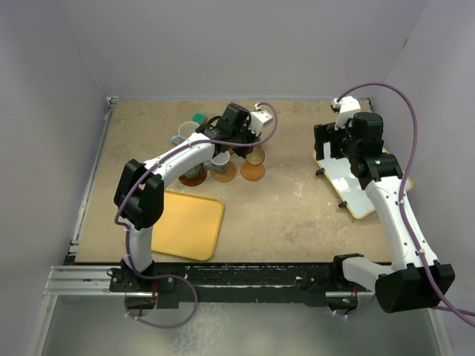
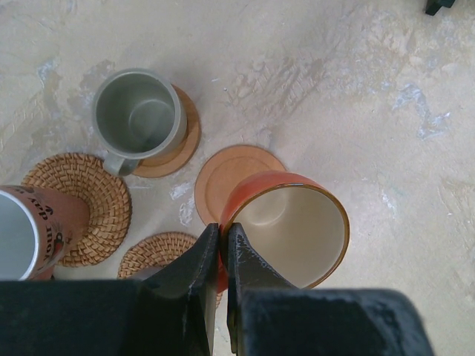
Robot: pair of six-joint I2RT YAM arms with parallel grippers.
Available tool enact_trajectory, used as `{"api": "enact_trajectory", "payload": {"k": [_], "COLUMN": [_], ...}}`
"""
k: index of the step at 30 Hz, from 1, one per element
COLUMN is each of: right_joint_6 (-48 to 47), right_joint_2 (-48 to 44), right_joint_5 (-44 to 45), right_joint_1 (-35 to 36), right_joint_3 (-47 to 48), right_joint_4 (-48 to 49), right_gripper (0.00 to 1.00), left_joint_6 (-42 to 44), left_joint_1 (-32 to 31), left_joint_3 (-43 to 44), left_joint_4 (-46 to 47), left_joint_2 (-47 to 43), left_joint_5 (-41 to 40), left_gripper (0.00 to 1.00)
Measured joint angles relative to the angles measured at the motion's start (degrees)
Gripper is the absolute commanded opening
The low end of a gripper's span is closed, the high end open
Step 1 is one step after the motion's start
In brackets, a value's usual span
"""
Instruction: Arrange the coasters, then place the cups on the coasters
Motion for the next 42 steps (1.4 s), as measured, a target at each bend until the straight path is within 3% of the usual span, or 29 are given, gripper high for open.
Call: {"api": "enact_trajectory", "payload": {"k": [42], "right_joint_6": [-0.09], "right_joint_2": [0.0], "right_joint_5": [-0.46], "right_joint_1": [0.0], "right_joint_3": [-0.63], "right_joint_4": [1.55], "right_gripper": [1.0], "left_joint_6": [-10.16], "left_joint_1": [0.02], "left_joint_3": [5.09], "left_joint_4": [-4.92], "left_joint_2": [11.28], "left_joint_5": [-4.15], "left_gripper": [0.03]}}
